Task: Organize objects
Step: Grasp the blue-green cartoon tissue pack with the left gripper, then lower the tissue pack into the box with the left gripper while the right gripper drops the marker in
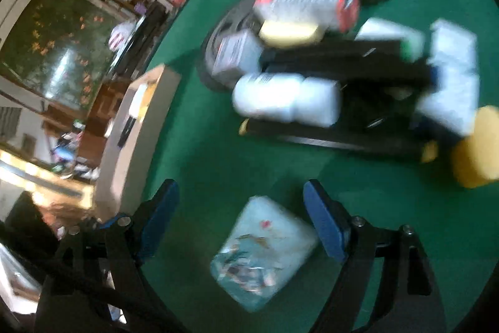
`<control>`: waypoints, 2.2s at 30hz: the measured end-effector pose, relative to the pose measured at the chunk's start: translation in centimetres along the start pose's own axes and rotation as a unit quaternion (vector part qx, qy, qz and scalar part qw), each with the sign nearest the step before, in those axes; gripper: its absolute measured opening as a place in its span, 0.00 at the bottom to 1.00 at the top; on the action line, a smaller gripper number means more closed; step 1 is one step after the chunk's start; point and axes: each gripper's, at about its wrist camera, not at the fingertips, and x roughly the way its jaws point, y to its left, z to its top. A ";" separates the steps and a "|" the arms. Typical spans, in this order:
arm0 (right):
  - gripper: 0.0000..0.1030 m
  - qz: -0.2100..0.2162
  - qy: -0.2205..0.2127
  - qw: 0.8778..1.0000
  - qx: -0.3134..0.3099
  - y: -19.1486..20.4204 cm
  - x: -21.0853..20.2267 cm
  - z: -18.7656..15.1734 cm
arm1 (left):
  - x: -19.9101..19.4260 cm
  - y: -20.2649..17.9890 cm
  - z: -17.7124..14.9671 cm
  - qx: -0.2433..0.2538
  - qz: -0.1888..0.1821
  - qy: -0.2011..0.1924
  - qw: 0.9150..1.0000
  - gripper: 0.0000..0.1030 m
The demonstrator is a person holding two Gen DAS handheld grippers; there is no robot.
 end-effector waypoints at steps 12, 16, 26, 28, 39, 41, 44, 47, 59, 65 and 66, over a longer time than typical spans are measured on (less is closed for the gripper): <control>0.80 -0.017 -0.131 0.991 0.029 -2.6 -8.2 -3.7 | 8.7 -8.7 1.7 0.117 0.088 0.042 0.988 0.68; 0.80 -0.012 -0.147 0.989 0.027 -2.8 -8.9 -3.3 | 11.1 -9.4 1.8 0.132 0.092 0.087 0.983 0.69; 0.80 -0.052 -0.130 0.990 -0.004 -2.0 -7.3 -2.3 | 8.2 -3.9 1.7 0.040 0.035 0.074 0.996 0.37; 0.80 -0.057 -0.121 0.991 -0.018 -1.3 -6.5 -1.9 | 6.3 -2.8 1.5 0.034 0.036 0.053 0.997 0.37; 0.74 -0.169 -0.031 0.976 -0.130 1.7 1.2 1.9 | -1.9 3.0 0.7 -0.013 0.048 -0.029 0.998 0.37; 0.63 -0.139 0.009 0.985 -0.103 1.1 2.1 1.9 | -2.6 3.6 0.5 -0.015 0.053 -0.038 0.998 0.37; 0.62 -0.154 0.021 0.981 -0.117 1.8 2.6 1.4 | -3.2 4.2 0.3 -0.011 0.061 -0.054 0.997 0.37; 0.62 -0.162 0.040 0.978 -0.122 2.6 3.2 0.7 | -3.8 4.6 0.3 -0.012 0.062 -0.064 0.996 0.37; 0.58 -0.233 -0.011 0.959 -0.159 5.5 4.6 -2.3 | -5.3 5.9 -0.9 -0.013 0.068 -0.077 0.995 0.37; 0.14 -0.244 -0.019 0.955 -0.171 6.6 6.1 -2.7 | -6.3 6.0 -1.2 -0.018 0.074 -0.089 0.993 0.37; 0.12 -0.241 -0.021 0.956 -0.167 6.6 6.2 -2.7 | -6.6 6.2 -1.3 -0.020 0.077 -0.092 0.993 0.37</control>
